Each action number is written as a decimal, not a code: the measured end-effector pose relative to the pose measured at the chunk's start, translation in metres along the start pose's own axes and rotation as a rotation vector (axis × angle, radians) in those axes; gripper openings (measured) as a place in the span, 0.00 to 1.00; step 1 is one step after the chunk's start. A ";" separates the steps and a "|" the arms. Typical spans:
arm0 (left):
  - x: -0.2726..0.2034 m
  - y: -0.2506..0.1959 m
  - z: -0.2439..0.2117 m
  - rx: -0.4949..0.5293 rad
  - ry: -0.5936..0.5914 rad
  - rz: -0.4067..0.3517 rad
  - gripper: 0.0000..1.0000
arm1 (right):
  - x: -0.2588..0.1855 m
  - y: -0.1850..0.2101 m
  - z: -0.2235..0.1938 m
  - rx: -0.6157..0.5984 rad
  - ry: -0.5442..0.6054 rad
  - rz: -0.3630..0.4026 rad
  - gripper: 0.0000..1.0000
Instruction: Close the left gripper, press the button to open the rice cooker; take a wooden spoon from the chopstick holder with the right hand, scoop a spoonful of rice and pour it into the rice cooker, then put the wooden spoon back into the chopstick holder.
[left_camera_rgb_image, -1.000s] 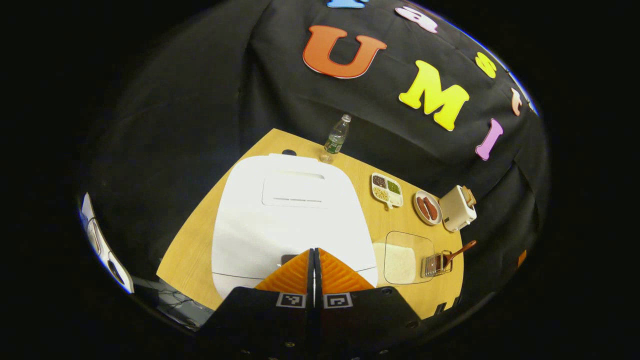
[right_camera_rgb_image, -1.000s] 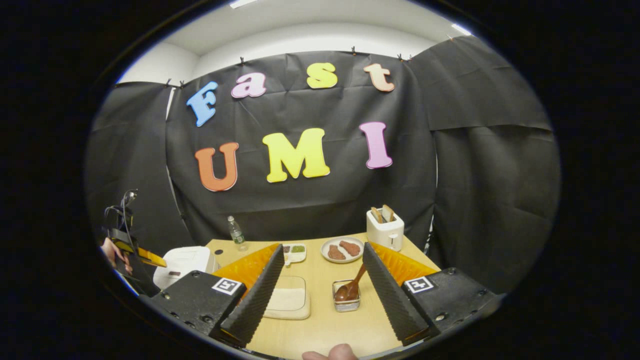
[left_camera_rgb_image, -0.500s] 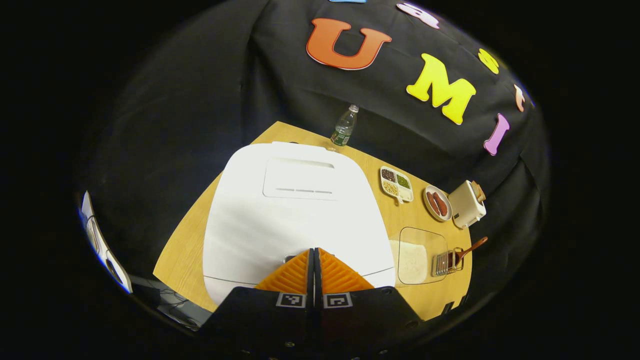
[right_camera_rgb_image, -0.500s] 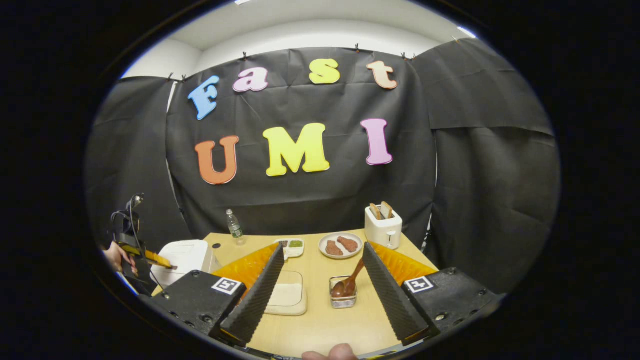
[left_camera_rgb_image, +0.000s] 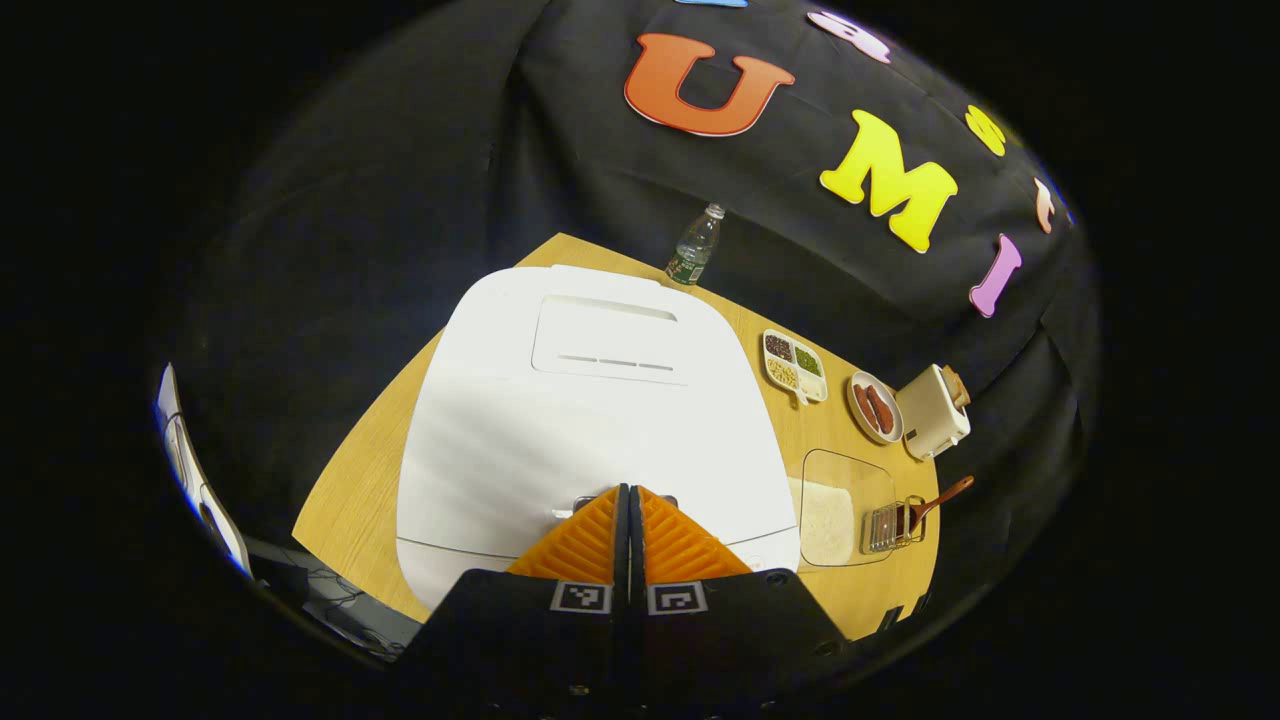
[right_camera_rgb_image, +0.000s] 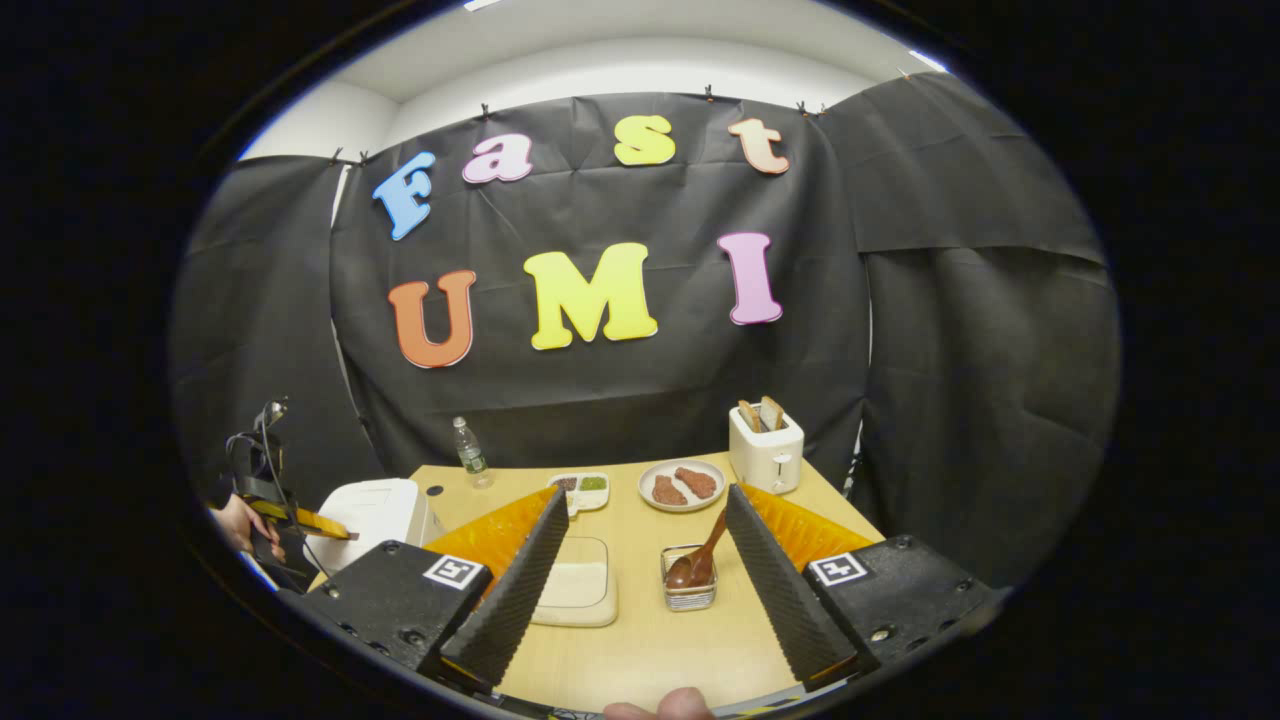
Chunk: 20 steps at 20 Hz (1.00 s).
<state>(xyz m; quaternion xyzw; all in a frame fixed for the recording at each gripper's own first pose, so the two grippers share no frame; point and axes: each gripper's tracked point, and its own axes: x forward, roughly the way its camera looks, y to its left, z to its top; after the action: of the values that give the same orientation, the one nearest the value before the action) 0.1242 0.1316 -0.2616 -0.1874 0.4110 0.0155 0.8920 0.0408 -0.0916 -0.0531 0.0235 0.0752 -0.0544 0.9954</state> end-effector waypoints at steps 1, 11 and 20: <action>0.001 0.000 0.000 -0.001 0.000 -0.006 0.00 | -0.001 0.002 -0.002 0.003 0.001 0.004 0.99; -0.002 0.000 0.005 0.050 -0.003 0.003 0.00 | -0.022 0.019 -0.005 0.016 -0.015 0.050 0.99; -0.050 -0.022 0.091 0.068 -0.289 -0.023 0.00 | -0.033 0.006 0.001 0.024 -0.042 0.023 0.99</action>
<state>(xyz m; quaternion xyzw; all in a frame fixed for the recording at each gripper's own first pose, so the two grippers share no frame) 0.1614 0.1490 -0.1640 -0.1573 0.2762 0.0183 0.9480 0.0095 -0.0819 -0.0470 0.0350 0.0532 -0.0445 0.9970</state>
